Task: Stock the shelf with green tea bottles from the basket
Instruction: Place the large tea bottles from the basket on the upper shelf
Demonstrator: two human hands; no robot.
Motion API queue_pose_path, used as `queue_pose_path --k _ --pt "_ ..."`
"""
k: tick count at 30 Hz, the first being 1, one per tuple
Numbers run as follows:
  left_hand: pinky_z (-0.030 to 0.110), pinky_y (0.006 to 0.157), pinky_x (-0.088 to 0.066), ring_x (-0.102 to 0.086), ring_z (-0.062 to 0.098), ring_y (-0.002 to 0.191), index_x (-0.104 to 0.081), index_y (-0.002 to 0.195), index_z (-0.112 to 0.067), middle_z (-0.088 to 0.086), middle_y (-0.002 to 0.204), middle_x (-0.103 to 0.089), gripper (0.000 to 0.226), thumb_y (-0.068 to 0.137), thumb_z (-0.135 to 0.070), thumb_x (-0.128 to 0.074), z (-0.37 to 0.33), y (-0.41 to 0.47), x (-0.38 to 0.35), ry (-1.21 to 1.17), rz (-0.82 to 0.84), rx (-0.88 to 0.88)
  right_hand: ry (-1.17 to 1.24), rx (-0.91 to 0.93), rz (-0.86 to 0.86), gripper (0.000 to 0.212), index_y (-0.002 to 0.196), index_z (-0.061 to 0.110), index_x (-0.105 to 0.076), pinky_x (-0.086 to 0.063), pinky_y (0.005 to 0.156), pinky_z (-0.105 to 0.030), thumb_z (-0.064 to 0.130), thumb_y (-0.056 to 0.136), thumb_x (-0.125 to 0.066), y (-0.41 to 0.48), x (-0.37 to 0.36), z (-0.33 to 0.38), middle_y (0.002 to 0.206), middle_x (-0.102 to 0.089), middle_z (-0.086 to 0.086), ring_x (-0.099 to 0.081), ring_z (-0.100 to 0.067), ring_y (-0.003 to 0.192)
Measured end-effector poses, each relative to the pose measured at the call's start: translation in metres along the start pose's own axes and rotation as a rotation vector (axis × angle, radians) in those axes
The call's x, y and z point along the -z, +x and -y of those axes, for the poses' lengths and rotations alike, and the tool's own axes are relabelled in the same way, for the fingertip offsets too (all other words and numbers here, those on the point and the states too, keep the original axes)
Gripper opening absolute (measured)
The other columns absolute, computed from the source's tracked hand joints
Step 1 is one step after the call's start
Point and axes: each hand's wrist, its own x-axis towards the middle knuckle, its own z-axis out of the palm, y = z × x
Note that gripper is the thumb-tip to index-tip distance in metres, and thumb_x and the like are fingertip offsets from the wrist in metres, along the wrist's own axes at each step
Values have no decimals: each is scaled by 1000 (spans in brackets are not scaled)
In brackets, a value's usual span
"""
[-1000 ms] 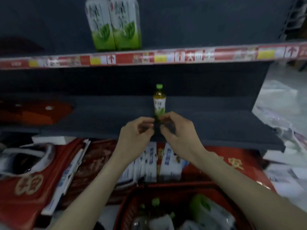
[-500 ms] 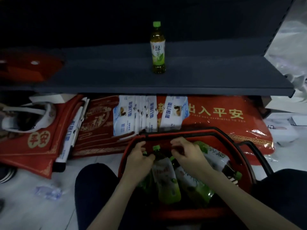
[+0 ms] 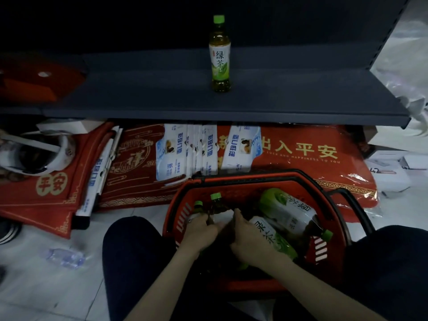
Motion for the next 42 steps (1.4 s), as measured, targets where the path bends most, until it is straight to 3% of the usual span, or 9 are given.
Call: queue_pose_path --k 5,15,20,22,25,29,33,37,42 --pt "42 92 -61 -72 19 94 -73 91 -18 2 97 -76 20 89 -37 -75 -1 5 1 29 -44 44 -273 -69 -163 102 164 5 2 -56 88 -38 29 95 -71 0 -22 12 155 -47 -12 -64 -27 123" --pt "34 91 -60 -75 13 93 -80 97 -24 -5 94 -80 15 93 -38 -75 2 2 5 -78 -43 3 -194 -132 -230 85 165 17 -10 -53 79 -38 18 97 -62 1 -13 19 127 -68 -4 -68 -26 110" --pt "37 83 -61 -75 16 85 -82 89 -24 -4 85 -80 19 90 -42 -74 -17 -1 19 -159 -172 -135 -16 -78 -357 66 158 27 -32 -55 97 -36 29 97 -59 -1 18 30 129 -69 4 -68 -19 113" --pt "45 89 -62 -77 17 90 -83 92 -32 -7 90 -80 21 81 -49 -76 -29 -1 25 -259 -225 -204 80 -89 -375 66 144 39 -43 -56 95 -38 40 85 -73 -4 40 40 113 -69 13 -67 -14 105" --pt "32 84 -61 -76 12 89 -78 100 -31 -3 97 -80 10 95 -23 -74 -53 -7 36 -437 -264 -284 164 -11 -403 79 127 45 -50 -58 88 -35 52 57 -89 -7 74 50 100 -69 18 -66 -3 96" --pt "36 91 -59 -76 12 95 -71 122 -22 -3 103 -81 30 94 -31 -73 -81 -15 51 -581 -67 -345 390 136 -379 99 137 34 -57 -63 85 -38 44 48 -98 -11 121 57 105 -77 13 -74 -8 96" --pt "48 107 -52 -69 31 118 -68 130 -20 10 122 -76 46 89 -40 -72 -106 -21 59 -724 196 -268 628 302 -293 68 127 20 -68 -62 92 -46 2 67 -95 -24 163 68 108 -80 -5 -77 -25 100" --pt "61 115 -42 -59 40 132 -65 140 -19 18 139 -66 52 91 -32 -76 -120 -23 63 -815 432 -301 748 356 -259 66 128 21 -69 -62 89 -42 -6 70 -89 -33 182 75 110 -79 -10 -77 -29 103" --pt "55 103 -54 -65 41 124 -64 139 -9 22 134 -68 58 84 -22 -77 -145 -28 73 -796 416 -400 771 412 -227 69 132 24 -67 -60 88 -38 -3 72 -87 -40 200 82 112 -79 -10 -76 -28 105"
